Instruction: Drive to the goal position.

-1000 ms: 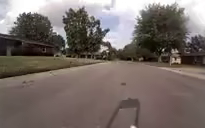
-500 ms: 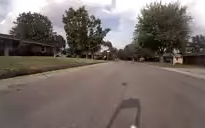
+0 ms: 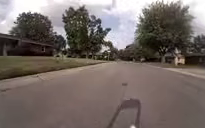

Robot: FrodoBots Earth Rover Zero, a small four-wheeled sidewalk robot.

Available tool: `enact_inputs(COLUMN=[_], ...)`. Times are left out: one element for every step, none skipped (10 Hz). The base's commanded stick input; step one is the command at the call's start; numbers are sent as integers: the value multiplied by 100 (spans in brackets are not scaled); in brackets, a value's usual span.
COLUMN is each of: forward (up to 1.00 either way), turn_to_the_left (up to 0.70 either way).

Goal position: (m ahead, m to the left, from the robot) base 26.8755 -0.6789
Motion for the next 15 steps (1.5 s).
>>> enact_inputs(forward=[100,100,100,100,100,100,100,100,100,100,100,100,100,100,100], turn_to_the_left=[0,-1,-4,-7,-25,-38,-39,-32,-2,0,0,0,0,0,0])
